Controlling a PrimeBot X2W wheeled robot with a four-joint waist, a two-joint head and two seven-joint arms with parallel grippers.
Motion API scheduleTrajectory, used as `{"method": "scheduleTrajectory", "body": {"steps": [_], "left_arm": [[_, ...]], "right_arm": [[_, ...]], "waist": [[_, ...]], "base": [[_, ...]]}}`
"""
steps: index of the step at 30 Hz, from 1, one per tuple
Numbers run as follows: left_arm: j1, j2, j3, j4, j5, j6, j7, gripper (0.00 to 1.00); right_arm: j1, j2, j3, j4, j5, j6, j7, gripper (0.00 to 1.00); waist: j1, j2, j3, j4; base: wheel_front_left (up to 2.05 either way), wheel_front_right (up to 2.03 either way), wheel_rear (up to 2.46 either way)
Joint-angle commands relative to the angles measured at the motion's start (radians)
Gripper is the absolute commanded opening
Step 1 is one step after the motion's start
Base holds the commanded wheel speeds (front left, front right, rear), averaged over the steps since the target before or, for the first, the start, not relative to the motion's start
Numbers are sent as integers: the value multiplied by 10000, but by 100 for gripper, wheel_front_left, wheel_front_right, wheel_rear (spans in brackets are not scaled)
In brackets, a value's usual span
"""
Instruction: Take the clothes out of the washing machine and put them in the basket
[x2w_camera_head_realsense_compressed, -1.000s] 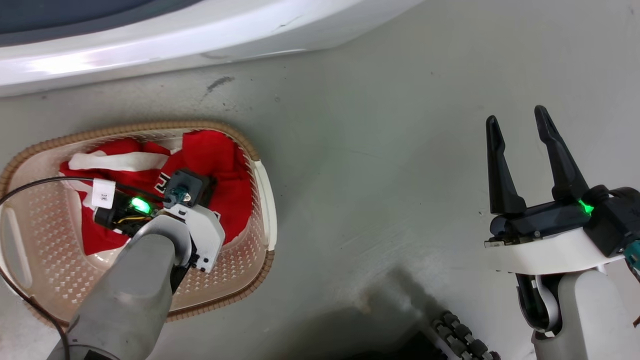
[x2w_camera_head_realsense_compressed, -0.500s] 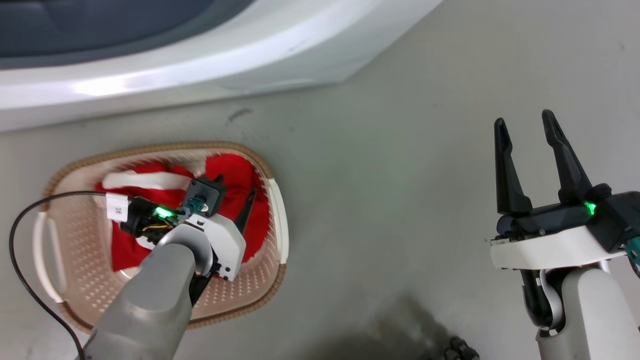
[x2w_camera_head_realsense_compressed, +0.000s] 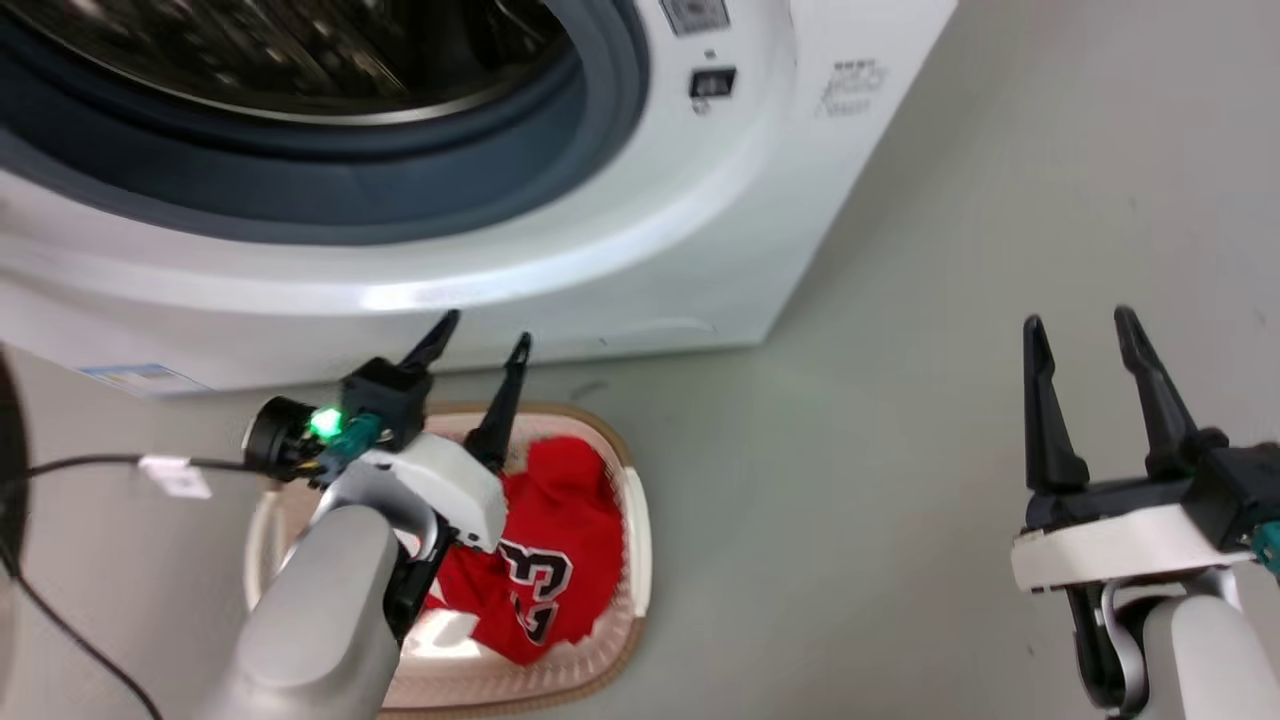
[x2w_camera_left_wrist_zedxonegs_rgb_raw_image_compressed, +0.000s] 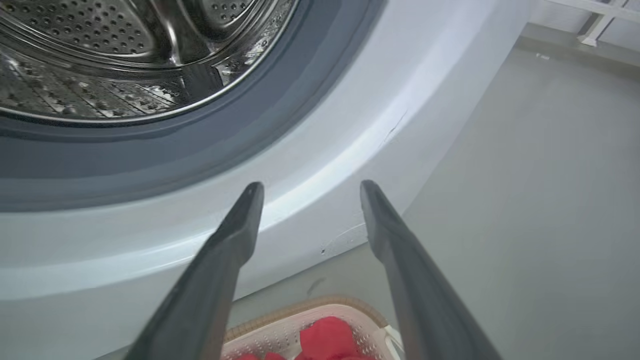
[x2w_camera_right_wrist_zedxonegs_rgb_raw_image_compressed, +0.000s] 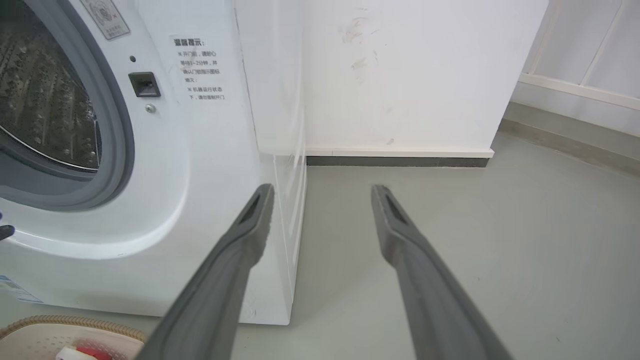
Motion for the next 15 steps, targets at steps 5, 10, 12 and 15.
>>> {"method": "scheduleTrajectory", "body": {"steps": [5,10,12,15], "left_arm": [[1098,-95,1031,-1361,183,135,-26,100],[2337,-237,2063,-2835,508,313,-26,100],[2827,-400,2394,-3302,650,370,-26,100],[3510,-577,2910,-3871,840,446,-26,100]], "right_arm": [[494,-3,-146,167,-48,-9,-16,100],[963,-3,-156,163,-39,-9,-16,100],[1204,-4,-246,171,-5,-9,-16,100],[1582,0,-215,228,-46,-7,-16,100]], "waist": [[1,-1,-1641,872],[1,-1,-2382,1053],[1,-1,-2706,1147],[1,-1,-3136,1191]], "base": [[0,0,0],[0,0,0],[0,0,0],[0,0,0]]}}
